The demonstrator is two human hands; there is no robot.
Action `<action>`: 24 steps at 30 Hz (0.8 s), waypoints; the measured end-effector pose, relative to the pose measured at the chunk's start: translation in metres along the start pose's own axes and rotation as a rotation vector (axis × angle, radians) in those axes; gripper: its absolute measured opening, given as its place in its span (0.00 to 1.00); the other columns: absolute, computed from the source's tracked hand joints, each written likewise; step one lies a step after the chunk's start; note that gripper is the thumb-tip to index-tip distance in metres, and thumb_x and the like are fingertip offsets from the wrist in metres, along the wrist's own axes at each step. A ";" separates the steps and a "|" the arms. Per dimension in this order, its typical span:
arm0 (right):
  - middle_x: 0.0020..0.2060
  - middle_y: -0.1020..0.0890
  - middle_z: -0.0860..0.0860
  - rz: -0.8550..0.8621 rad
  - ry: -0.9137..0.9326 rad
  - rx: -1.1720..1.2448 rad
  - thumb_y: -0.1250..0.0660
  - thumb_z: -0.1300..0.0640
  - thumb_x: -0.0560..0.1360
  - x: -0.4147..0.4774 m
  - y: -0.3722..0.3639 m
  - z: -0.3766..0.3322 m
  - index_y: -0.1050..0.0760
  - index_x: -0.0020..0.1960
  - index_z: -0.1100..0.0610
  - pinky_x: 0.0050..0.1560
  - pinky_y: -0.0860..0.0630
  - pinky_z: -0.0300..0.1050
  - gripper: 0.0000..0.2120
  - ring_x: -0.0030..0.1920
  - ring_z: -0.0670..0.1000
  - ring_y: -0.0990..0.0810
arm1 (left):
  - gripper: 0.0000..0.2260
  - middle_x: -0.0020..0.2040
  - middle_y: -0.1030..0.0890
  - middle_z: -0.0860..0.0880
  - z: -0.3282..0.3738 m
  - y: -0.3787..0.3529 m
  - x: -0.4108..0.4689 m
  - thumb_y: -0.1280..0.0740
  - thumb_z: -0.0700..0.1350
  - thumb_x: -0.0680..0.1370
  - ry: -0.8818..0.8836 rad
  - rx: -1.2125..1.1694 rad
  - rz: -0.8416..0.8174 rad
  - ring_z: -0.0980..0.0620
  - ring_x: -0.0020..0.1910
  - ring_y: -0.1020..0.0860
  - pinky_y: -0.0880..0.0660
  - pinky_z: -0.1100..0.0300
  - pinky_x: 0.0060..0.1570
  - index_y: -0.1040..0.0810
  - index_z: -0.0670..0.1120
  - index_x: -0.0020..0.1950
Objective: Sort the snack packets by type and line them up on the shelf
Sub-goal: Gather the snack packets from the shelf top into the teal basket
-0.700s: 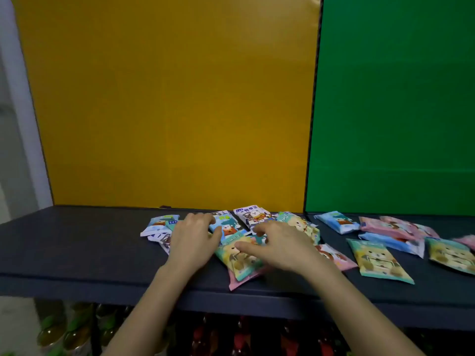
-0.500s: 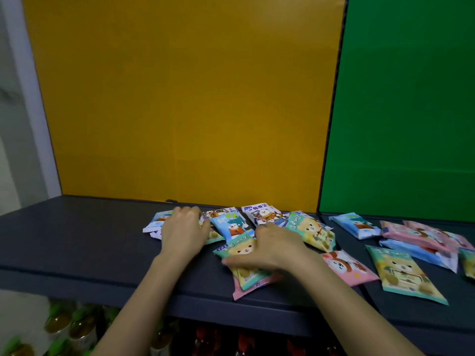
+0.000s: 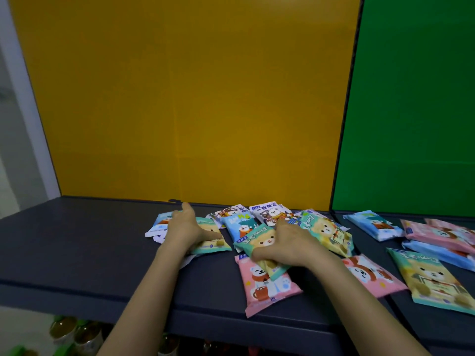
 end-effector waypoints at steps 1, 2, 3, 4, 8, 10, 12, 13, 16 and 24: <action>0.47 0.27 0.50 0.021 -0.011 0.017 0.30 0.36 0.64 0.002 0.001 0.003 0.35 0.61 0.58 0.38 0.30 0.44 0.36 0.47 0.51 0.27 | 0.52 0.73 0.39 0.36 0.003 0.000 0.001 0.23 0.54 0.65 0.005 -0.040 -0.025 0.40 0.72 0.38 0.34 0.49 0.65 0.53 0.39 0.76; 0.47 0.27 0.49 0.044 -0.022 0.033 0.30 0.36 0.63 0.003 0.003 0.006 0.36 0.62 0.58 0.42 0.28 0.45 0.37 0.48 0.52 0.26 | 0.54 0.74 0.40 0.36 0.006 -0.001 0.002 0.22 0.51 0.65 0.013 -0.069 -0.047 0.40 0.72 0.38 0.34 0.50 0.65 0.57 0.39 0.76; 0.47 0.27 0.50 0.063 -0.032 0.048 0.30 0.36 0.63 0.004 0.004 0.008 0.37 0.64 0.58 0.45 0.27 0.45 0.39 0.49 0.52 0.26 | 0.55 0.74 0.39 0.37 0.007 -0.001 0.002 0.22 0.49 0.66 0.028 -0.100 -0.073 0.39 0.72 0.37 0.34 0.50 0.65 0.60 0.38 0.76; 0.48 0.27 0.50 0.079 -0.039 0.068 0.29 0.36 0.63 0.006 0.005 0.010 0.38 0.65 0.58 0.47 0.26 0.46 0.40 0.49 0.52 0.26 | 0.55 0.75 0.40 0.37 0.008 -0.002 0.003 0.23 0.48 0.66 0.046 -0.132 -0.101 0.39 0.72 0.37 0.34 0.49 0.65 0.62 0.38 0.75; 0.50 0.26 0.51 0.125 -0.065 0.188 0.28 0.36 0.63 0.009 0.008 0.016 0.38 0.64 0.58 0.52 0.24 0.50 0.40 0.51 0.53 0.25 | 0.50 0.73 0.37 0.38 0.009 -0.002 0.004 0.23 0.45 0.68 0.073 -0.228 -0.150 0.39 0.71 0.35 0.33 0.49 0.64 0.56 0.36 0.75; 0.52 0.25 0.52 0.144 -0.073 0.266 0.29 0.36 0.64 0.009 0.011 0.018 0.37 0.66 0.58 0.47 0.26 0.47 0.40 0.51 0.53 0.25 | 0.37 0.67 0.29 0.38 0.004 -0.001 0.006 0.24 0.42 0.69 0.065 -0.321 -0.119 0.39 0.64 0.27 0.28 0.49 0.58 0.42 0.37 0.69; 0.54 0.23 0.53 0.165 -0.071 0.342 0.28 0.38 0.65 0.009 0.016 0.018 0.36 0.65 0.60 0.43 0.29 0.45 0.39 0.51 0.54 0.24 | 0.20 0.59 0.23 0.39 -0.004 0.002 0.008 0.26 0.40 0.70 0.038 -0.450 -0.069 0.40 0.55 0.22 0.24 0.49 0.52 0.33 0.41 0.56; 0.54 0.23 0.54 0.181 -0.064 0.370 0.28 0.39 0.66 0.009 0.019 0.016 0.36 0.64 0.60 0.43 0.28 0.46 0.37 0.52 0.54 0.23 | 0.14 0.56 0.21 0.39 -0.008 0.006 0.008 0.27 0.39 0.71 0.016 -0.515 -0.039 0.41 0.53 0.20 0.23 0.48 0.52 0.31 0.42 0.50; 0.54 0.22 0.56 0.247 0.000 0.444 0.27 0.43 0.67 0.007 0.033 0.000 0.35 0.59 0.60 0.47 0.25 0.51 0.31 0.52 0.56 0.22 | 0.09 0.53 0.19 0.40 -0.021 0.025 0.003 0.29 0.40 0.73 -0.003 -0.703 0.056 0.42 0.49 0.19 0.23 0.45 0.53 0.29 0.46 0.45; 0.57 0.23 0.56 0.195 0.427 0.572 0.29 0.48 0.71 -0.023 0.020 -0.148 0.36 0.59 0.61 0.53 0.25 0.51 0.26 0.56 0.57 0.23 | 0.15 0.50 0.19 0.45 -0.135 0.106 -0.070 0.31 0.42 0.75 0.026 -0.949 0.363 0.51 0.42 0.19 0.22 0.57 0.43 0.32 0.41 0.59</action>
Point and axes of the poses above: each hand's wrist, its own x-axis towards the middle knuckle, its own y-axis out of the back of the hand, z = x × y, the point moved 6 cm from there along x, towards the middle knuckle
